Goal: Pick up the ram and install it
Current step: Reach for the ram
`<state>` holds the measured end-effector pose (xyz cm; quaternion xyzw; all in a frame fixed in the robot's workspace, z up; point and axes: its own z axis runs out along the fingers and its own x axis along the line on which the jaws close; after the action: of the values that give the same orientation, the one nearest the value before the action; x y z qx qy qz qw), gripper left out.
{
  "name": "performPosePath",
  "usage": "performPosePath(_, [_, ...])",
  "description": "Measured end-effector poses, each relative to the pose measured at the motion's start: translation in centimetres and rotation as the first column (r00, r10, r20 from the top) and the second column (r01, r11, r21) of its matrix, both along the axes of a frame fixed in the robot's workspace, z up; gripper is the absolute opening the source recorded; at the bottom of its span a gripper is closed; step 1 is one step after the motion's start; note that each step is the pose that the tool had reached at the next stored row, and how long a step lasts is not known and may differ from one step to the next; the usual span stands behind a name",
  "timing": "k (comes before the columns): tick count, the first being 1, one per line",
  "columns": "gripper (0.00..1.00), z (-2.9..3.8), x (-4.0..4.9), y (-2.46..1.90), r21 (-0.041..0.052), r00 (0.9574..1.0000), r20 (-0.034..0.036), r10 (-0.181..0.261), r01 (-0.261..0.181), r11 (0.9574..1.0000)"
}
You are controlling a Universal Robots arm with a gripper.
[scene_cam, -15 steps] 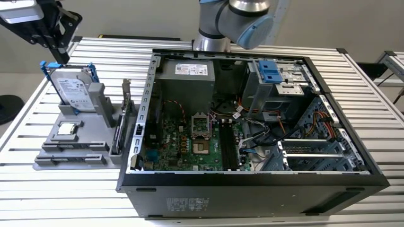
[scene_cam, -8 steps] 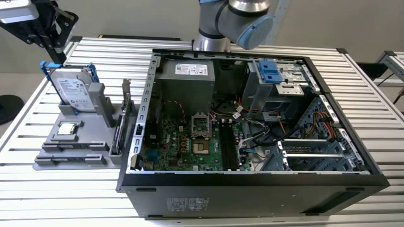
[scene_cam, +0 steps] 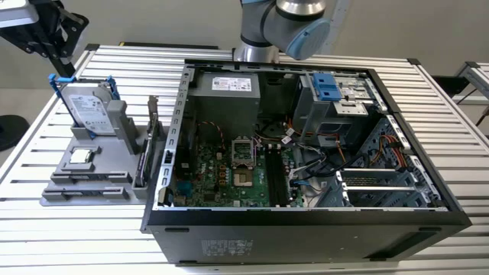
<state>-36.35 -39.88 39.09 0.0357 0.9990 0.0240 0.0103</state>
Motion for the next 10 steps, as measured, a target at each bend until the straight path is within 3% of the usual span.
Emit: performPosePath(10, [0.00,0.00,-0.24,0.00,0.0000,1.0000,0.0000,0.000,0.000,1.0000])
